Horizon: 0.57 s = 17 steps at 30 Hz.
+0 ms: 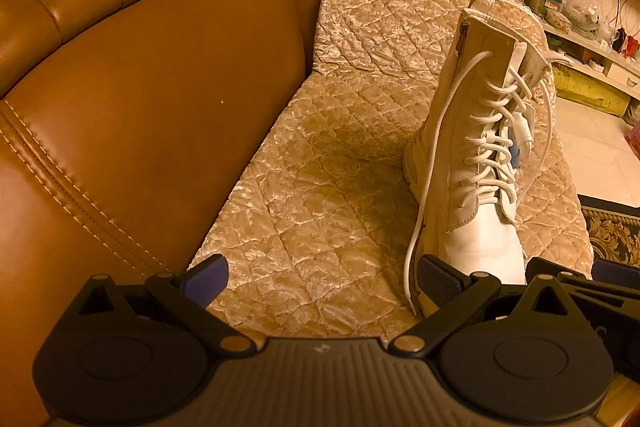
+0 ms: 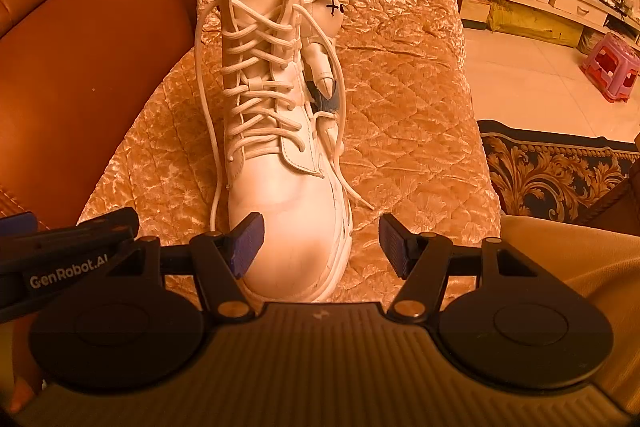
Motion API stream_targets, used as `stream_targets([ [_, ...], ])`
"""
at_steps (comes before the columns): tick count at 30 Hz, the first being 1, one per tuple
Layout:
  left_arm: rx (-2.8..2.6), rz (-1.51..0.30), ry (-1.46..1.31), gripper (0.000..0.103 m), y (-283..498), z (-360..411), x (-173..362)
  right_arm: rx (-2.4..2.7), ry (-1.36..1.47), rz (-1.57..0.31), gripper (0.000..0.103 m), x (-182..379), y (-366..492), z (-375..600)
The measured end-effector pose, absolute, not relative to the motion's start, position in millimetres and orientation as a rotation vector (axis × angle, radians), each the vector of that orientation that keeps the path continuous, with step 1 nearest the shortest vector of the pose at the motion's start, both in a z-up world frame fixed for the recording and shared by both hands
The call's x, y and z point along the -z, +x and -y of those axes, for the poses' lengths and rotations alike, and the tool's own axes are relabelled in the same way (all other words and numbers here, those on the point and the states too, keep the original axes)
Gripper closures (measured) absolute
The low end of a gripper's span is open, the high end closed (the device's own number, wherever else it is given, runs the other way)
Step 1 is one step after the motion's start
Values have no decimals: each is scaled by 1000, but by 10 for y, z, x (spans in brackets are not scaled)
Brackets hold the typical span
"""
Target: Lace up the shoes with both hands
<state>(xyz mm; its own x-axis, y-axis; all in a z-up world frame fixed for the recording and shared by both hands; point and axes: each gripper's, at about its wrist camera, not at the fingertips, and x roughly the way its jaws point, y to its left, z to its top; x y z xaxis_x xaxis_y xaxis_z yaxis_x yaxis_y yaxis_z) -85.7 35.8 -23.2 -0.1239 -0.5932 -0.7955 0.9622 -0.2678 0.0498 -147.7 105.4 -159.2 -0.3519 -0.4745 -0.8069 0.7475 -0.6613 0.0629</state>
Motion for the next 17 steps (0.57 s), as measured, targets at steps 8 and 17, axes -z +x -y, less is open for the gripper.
stream_targets([
  [8,1680,-579,857,3,-857,-385,242,2059,1092,-409,31,1608,-1477,-1062],
  [17,1683,-583,855,2,-853,-385,250,2053,1101,-402,31,1616,-1481,-1073],
])
